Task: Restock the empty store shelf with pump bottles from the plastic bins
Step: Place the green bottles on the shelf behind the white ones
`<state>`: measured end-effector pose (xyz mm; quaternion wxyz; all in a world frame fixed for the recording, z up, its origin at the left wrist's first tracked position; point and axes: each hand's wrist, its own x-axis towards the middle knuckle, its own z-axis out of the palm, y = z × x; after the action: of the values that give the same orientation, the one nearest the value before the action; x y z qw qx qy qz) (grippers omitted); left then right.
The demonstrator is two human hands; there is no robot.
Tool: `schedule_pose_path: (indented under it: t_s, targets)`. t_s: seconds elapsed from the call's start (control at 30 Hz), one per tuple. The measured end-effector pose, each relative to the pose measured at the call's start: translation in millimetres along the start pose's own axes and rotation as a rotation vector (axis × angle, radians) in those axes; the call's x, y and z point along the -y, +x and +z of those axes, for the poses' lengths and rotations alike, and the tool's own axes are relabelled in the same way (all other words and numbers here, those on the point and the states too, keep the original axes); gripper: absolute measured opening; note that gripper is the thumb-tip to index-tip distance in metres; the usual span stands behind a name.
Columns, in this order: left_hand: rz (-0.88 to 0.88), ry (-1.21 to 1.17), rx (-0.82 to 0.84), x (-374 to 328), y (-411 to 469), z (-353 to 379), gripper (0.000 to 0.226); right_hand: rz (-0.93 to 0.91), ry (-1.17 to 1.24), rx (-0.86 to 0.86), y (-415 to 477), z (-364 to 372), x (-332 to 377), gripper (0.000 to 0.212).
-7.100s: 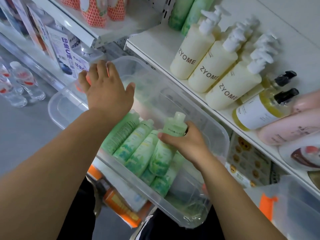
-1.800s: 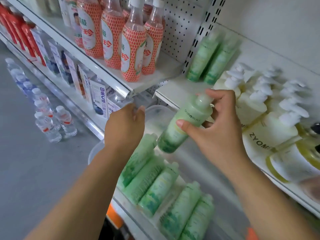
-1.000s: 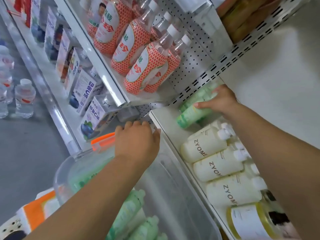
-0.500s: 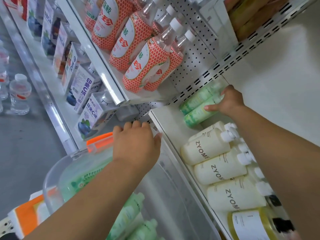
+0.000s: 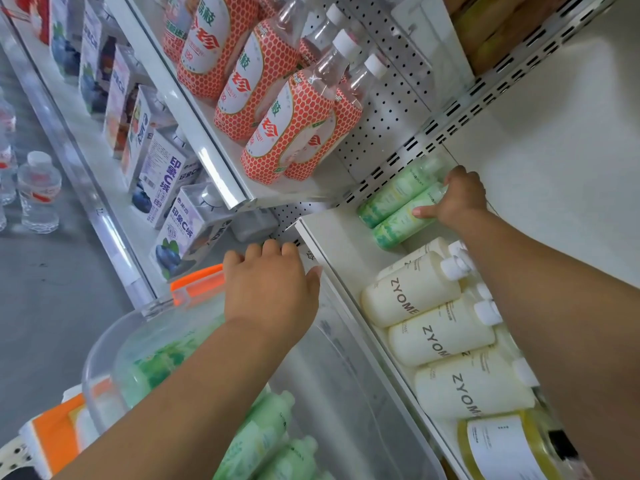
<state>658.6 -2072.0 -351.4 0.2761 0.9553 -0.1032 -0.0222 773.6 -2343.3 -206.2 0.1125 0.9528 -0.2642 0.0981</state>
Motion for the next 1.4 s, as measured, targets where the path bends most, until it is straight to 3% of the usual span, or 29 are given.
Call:
schedule_pose_path:
  t_s: [0.1, 0.3, 0.53, 0.7, 0.9, 1.03, 1.13, 1.2, 1.3, 1.4]
  targets:
    - [0.002, 0.005, 0.002, 0.7, -0.2, -0.2, 0.048, -0.037, -0.056, -0.002, -2.6, -2.4, -0.6, 0.093]
    - [-0.018, -0.033, 0.031, -1.8, 1.7, -3.8, 0.048, -0.099, -0.166, -0.055, -18.9, -22.2, 9.4, 0.107]
    - [-0.025, -0.133, -0.007, 2.5, -2.3, -10.3, 0.045, -0.255, 0.196, -0.202, -104.3, -42.5, 33.2, 0.063]
    - [0.032, -0.048, -0.021, 10.2, -19.4, -11.8, 0.045, -0.296, 0.566, -0.179, -202.2, -25.9, 41.8, 0.035]
    - [0.103, 0.093, -0.059, 24.9, -42.1, -11.0, 0.055, -0.088, 0.763, 0.039, -299.3, 30.7, 25.4, 0.021]
    - [0.136, 0.278, -0.011, 33.0, -50.6, -3.2, 0.080, 0.138, 0.760, 0.391, -340.8, 82.7, 14.6, 0.024]
    - [0.208, 0.405, 0.013, 38.7, -51.7, 3.7, 0.093, 0.171, 0.621, 0.657, -355.0, 115.3, 6.2, 0.041]
    - [0.222, 0.459, 0.020, 41.2, -50.6, 3.9, 0.098, 0.133, 0.543, 0.787, -352.7, 126.6, 2.5, 0.067]
    - [0.228, 0.514, 0.076, 41.3, -50.0, 5.2, 0.101, 0.159, 0.560, 0.880, -341.7, 132.2, 1.8, 0.094]
    - [0.234, 0.562, 0.100, 41.6, -48.1, 6.5, 0.101, 0.168, 0.593, 0.921, -334.2, 142.9, 9.6, 0.102]
